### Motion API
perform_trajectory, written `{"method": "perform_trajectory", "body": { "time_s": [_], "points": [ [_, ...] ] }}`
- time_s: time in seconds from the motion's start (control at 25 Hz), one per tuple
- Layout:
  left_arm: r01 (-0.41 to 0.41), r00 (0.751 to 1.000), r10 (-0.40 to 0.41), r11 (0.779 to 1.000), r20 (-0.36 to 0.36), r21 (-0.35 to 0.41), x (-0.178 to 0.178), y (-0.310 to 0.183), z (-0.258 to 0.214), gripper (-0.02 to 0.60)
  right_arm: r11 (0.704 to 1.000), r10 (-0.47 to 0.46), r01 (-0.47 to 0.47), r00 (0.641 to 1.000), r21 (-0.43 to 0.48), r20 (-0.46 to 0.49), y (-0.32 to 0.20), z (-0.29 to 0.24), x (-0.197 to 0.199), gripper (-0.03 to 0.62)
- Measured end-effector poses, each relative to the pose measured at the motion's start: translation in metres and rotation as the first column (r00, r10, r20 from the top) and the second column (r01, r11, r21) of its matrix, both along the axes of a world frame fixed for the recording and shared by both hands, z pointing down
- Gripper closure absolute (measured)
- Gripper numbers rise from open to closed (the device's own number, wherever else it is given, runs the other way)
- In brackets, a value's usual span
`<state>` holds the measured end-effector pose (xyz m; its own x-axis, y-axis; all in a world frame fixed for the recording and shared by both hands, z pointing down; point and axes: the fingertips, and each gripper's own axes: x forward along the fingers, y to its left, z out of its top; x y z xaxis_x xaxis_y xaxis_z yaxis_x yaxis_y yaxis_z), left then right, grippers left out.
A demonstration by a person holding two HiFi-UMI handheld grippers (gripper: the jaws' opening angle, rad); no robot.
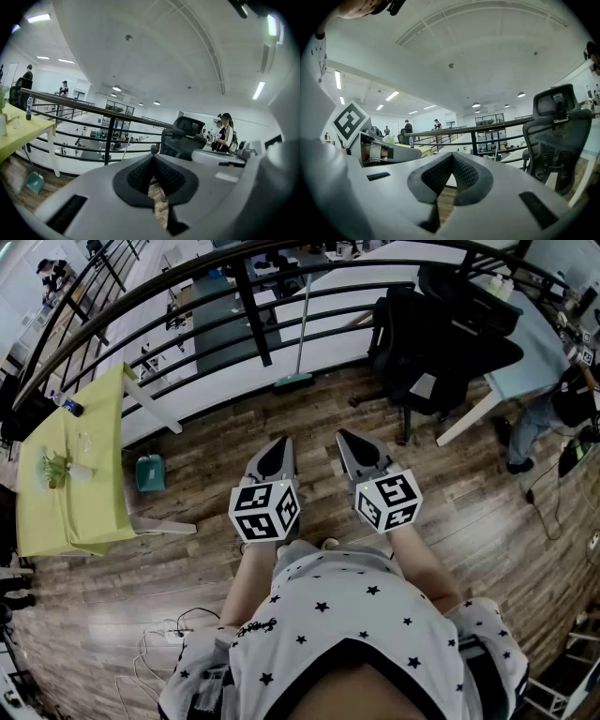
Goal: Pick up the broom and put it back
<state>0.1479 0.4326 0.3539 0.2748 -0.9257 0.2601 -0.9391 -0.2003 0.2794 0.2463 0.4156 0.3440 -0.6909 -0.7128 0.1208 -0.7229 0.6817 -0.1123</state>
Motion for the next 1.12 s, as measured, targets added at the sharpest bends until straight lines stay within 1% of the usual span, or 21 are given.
{"method": "perform_trajectory", "body": {
  "time_s": [0.36,0.6,0.84,1.12],
  "points": [
    [0.003,1.0,-0.003,1.0,-0.013,-0.02,0.008,0.004,0.006,0.569,1.0,-0.023,0.023,1.0,-0.002,-0.011,0.005,0.003,0.006,0.602],
    [0.026,0.998,-0.028,0.999,-0.057,-0.045,0.004,-0.002,0.007,0.571,0.999,-0.048,0.048,0.999,-0.005,0.023,0.001,-0.003,0.004,0.6],
    [0.016,0.999,-0.018,0.998,-0.045,-0.054,0.005,-0.017,0.011,0.569,0.999,-0.038,0.039,0.999,-0.028,0.039,-0.016,0.004,0.001,0.6],
    [0.017,0.998,-0.021,0.998,-0.052,-0.062,-0.01,-0.057,0.017,0.569,0.999,-0.03,0.031,0.999,-0.04,0.029,-0.055,0.012,-0.012,0.6]
  ]
}}
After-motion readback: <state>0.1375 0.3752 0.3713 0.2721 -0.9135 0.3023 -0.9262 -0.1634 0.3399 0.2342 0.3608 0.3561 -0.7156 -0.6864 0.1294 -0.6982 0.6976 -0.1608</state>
